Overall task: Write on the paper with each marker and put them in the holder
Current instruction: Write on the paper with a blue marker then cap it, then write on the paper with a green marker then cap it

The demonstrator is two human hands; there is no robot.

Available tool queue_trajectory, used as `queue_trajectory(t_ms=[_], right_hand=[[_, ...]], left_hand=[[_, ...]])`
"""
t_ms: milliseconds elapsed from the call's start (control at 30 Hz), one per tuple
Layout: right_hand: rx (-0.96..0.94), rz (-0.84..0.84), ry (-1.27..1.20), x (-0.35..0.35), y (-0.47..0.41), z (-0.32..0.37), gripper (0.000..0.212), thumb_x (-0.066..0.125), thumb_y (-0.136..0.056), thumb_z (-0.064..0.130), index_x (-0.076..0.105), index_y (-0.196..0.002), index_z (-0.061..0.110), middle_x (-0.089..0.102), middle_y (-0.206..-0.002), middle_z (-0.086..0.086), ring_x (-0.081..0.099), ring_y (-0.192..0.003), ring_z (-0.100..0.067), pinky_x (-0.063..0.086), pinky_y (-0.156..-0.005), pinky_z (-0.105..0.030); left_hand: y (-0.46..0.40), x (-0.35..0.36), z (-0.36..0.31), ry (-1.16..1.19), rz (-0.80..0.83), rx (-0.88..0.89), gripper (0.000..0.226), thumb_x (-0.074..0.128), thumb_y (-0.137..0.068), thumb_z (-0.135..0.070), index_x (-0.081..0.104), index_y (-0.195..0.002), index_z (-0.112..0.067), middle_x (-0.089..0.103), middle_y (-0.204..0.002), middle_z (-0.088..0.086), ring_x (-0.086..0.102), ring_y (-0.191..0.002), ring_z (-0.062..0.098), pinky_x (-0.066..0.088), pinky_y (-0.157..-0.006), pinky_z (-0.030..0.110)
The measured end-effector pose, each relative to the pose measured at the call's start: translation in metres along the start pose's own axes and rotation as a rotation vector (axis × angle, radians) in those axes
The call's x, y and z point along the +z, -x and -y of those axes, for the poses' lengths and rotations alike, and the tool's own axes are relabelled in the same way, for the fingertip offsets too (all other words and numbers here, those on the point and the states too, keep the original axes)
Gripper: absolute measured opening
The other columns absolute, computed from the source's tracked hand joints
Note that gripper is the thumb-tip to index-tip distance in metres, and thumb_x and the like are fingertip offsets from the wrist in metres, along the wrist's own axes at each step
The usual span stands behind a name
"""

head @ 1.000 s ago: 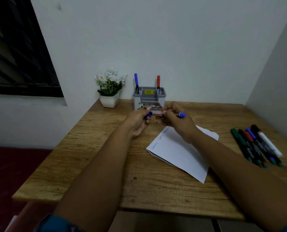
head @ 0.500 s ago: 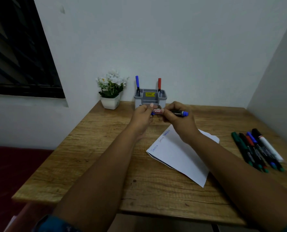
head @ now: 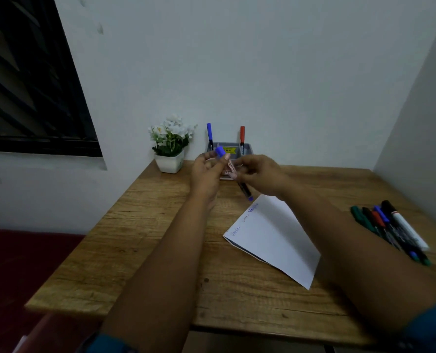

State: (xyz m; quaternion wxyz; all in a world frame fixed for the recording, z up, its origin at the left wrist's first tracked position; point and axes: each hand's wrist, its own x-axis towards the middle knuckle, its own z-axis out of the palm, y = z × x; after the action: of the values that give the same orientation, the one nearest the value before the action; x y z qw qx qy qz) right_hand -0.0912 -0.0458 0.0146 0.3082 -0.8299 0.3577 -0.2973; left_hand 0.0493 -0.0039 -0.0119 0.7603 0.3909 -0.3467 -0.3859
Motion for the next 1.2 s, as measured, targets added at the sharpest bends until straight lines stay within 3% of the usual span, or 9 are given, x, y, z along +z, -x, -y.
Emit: queue_trajectory(t_ms=[100, 300, 467, 533, 667, 800, 933, 1100, 1200], right_hand=[[-0.113, 0.018, 0.322, 0.005, -0.023, 0.008, 0.038, 0.07, -0.089, 0.026, 0.058, -0.123, 0.017, 0.062, -0.094, 0.005, 0.061, -0.088, -0.015, 0.038, -0.066, -0.011], [-0.137, -0.281, 0.23, -0.019, -0.085, 0.007, 0.086, 0.065, -0.088, 0.005, 0.012, -0.153, 0.023, 0.067, -0.071, -0.009, 0.064, -0.057, -0.016, 0.051, -0.056, -0.02], [-0.213, -0.507, 0.202, -0.011, -0.136, -0.004, 0.067, 0.055, -0.092, 0.001, 0.022, -0.148, 0.018, 0.067, -0.08, -0.017, 0.066, -0.066, -0.03, 0.057, -0.065, -0.043], [-0.208, -0.505, 0.207, 0.0, -0.149, -0.011, 0.066, 0.049, -0.094, 0.001, 0.021, -0.15, 0.02, 0.064, -0.081, -0.017, 0.063, -0.067, -0.032, 0.054, -0.065, -0.043], [-0.149, -0.391, 0.364, 0.015, -0.171, -0.02, 0.063, 0.042, -0.096, 0.003, 0.021, -0.151, 0.025, 0.061, -0.084, -0.016, 0.059, -0.066, -0.029, 0.053, -0.064, -0.044], [-0.071, -0.226, 0.497, 0.015, -0.18, -0.025, 0.062, 0.047, -0.094, 0.001, 0.03, -0.15, 0.021, 0.062, -0.11, -0.022, 0.064, -0.091, -0.032, 0.053, -0.078, -0.039], [-0.052, -0.272, 0.403, -0.001, -0.165, -0.015, 0.062, 0.045, -0.093, -0.01, 0.037, -0.149, 0.017, 0.058, -0.123, -0.025, 0.062, -0.098, -0.026, 0.045, -0.079, -0.027], [0.016, -0.467, 0.283, -0.056, -0.083, -0.009, 0.032, 0.054, -0.092, 0.0, 0.064, -0.12, 0.011, 0.069, -0.105, -0.014, 0.065, -0.093, -0.024, 0.047, -0.076, -0.023], [0.238, -0.367, 0.457, -0.101, -0.007, -0.029, 0.023, 0.064, -0.086, 0.003, 0.074, -0.106, 0.01, 0.071, -0.108, -0.011, 0.066, -0.099, -0.023, 0.046, -0.074, -0.016]], left_hand=[[-0.006, 0.001, 0.001, -0.003, -0.001, 0.057, 0.026, 0.068, -0.087, -0.011, 0.055, -0.11, -0.011, 0.071, -0.101, 0.01, 0.069, -0.083, 0.017, 0.054, -0.061, 0.026], [-0.029, -0.019, 0.008, 0.016, -0.172, 0.058, 0.024, 0.045, -0.101, -0.012, 0.045, -0.125, -0.012, 0.059, -0.104, 0.006, 0.055, -0.084, 0.011, 0.046, -0.066, 0.021], [-0.034, -0.026, 0.013, -0.131, -0.213, 0.17, 0.026, 0.046, -0.101, -0.016, 0.048, -0.126, -0.011, 0.061, -0.104, 0.003, 0.056, -0.09, 0.015, 0.049, -0.074, 0.026], [-0.032, -0.026, 0.018, -0.199, -0.171, 0.202, 0.022, 0.047, -0.1, -0.017, 0.048, -0.123, -0.016, 0.062, -0.108, 0.007, 0.059, -0.094, 0.019, 0.05, -0.08, 0.032], [-0.026, -0.022, 0.031, -0.401, -0.134, 0.286, 0.028, 0.05, -0.099, -0.023, 0.05, -0.126, -0.017, 0.06, -0.1, -0.004, 0.058, -0.089, 0.004, 0.047, -0.072, 0.01], [-0.026, -0.023, 0.035, -0.48, -0.087, 0.3, 0.03, 0.051, -0.099, -0.025, 0.049, -0.128, -0.018, 0.062, -0.106, 0.002, 0.06, -0.098, 0.009, 0.05, -0.08, 0.021], [-0.02, -0.024, 0.033, -0.611, -0.028, 0.32, 0.031, 0.05, -0.098, -0.029, 0.049, -0.128, -0.021, 0.056, -0.098, -0.014, 0.054, -0.086, -0.013, 0.043, -0.07, 0.006], [-0.007, -0.01, 0.027, -0.81, 0.076, 0.353, 0.018, 0.056, -0.095, -0.026, 0.06, -0.108, -0.014, 0.057, -0.106, -0.001, 0.056, -0.092, 0.01, 0.051, -0.079, 0.028], [0.009, 0.005, 0.03, -0.949, 0.169, 0.431, 0.017, 0.059, -0.094, -0.026, 0.062, -0.092, -0.01, 0.054, -0.098, 0.001, 0.055, -0.095, 0.02, 0.046, -0.079, 0.031]])
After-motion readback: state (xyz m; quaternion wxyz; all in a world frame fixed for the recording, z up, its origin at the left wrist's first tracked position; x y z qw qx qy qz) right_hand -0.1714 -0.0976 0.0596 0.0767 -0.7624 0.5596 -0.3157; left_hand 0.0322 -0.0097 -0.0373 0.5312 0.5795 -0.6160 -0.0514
